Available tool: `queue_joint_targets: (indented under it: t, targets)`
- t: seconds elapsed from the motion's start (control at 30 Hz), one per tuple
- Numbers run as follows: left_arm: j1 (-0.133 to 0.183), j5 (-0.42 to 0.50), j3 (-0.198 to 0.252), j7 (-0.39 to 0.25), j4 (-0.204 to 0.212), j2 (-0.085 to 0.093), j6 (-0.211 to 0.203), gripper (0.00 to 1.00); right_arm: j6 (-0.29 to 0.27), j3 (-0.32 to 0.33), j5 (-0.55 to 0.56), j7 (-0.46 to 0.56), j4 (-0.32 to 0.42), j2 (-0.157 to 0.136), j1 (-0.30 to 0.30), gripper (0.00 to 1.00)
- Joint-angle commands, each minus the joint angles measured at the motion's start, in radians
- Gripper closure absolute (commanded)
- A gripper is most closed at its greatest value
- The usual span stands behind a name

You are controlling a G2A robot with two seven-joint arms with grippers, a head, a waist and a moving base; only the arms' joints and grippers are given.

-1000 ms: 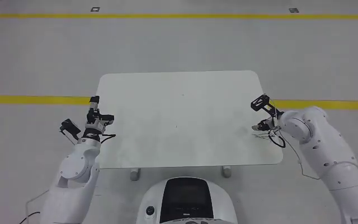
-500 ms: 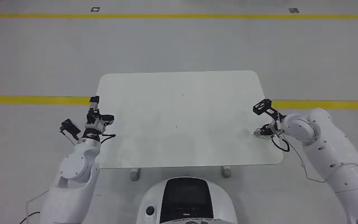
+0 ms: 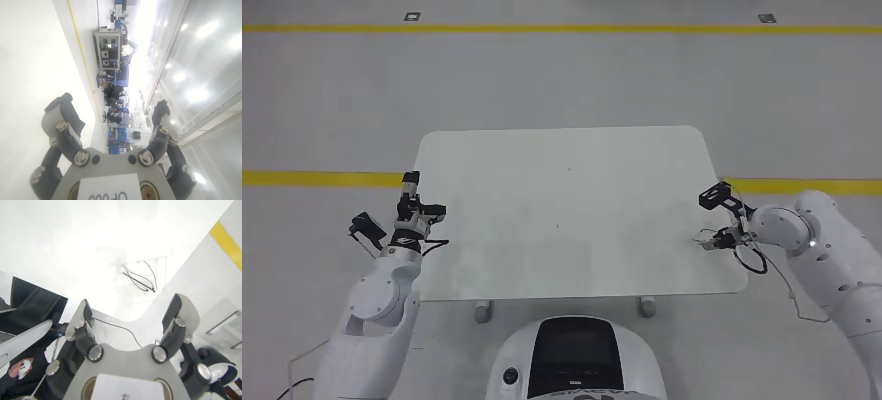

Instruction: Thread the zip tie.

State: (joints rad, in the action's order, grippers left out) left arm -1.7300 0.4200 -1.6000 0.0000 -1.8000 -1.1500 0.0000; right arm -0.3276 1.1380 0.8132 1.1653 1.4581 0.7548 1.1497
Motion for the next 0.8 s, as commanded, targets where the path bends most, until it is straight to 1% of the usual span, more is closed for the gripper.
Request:
queue_joint_targets:
  t: [0.0, 0.07, 0.17, 0.2, 0.23, 0.47, 0.53, 0.6, 0.7, 0.77]
  targets:
    - [0.000, 0.000, 0.000, 0.000, 0.000, 0.000, 0.000, 0.00, 0.003, 0.013, 0.019, -0.043, -0.007, -0.003, 0.010, 0.00]
    - [0.000, 0.000, 0.000, 0.000, 0.000, 0.000, 0.000, 0.00, -0.008, 0.016, 0.015, -0.060, -0.019, -0.002, 0.010, 0.00]
    - [0.000, 0.000, 0.000, 0.000, 0.000, 0.000, 0.000, 0.00, -0.012, 0.012, -0.038, -0.093, -0.063, 0.002, 0.003, 0.00]
    - [0.000, 0.000, 0.000, 0.000, 0.000, 0.000, 0.000, 0.00, -0.012, 0.006, -0.047, -0.104, -0.067, 0.003, -0.001, 0.00]
    - [0.000, 0.000, 0.000, 0.000, 0.000, 0.000, 0.000, 0.00, -0.012, -0.002, -0.054, -0.115, -0.067, 0.003, -0.005, 0.00]
    - [0.000, 0.000, 0.000, 0.000, 0.000, 0.000, 0.000, 0.00, -0.012, -0.004, -0.052, -0.122, -0.064, 0.003, -0.003, 0.00]
    - [0.000, 0.000, 0.000, 0.000, 0.000, 0.000, 0.000, 0.00, 0.005, -0.014, -0.032, -0.152, -0.063, 0.006, 0.012, 0.00]
    - [0.000, 0.000, 0.000, 0.000, 0.000, 0.000, 0.000, 0.00, 0.019, -0.031, -0.036, -0.146, -0.075, 0.012, 0.010, 0.00]
    - [0.000, 0.000, 0.000, 0.000, 0.000, 0.000, 0.000, 0.00, -0.006, -0.052, -0.050, -0.157, -0.101, 0.022, -0.006, 0.00]
    - [0.000, 0.000, 0.000, 0.000, 0.000, 0.000, 0.000, 0.00, -0.006, -0.052, -0.050, -0.157, -0.101, 0.022, -0.006, 0.00]
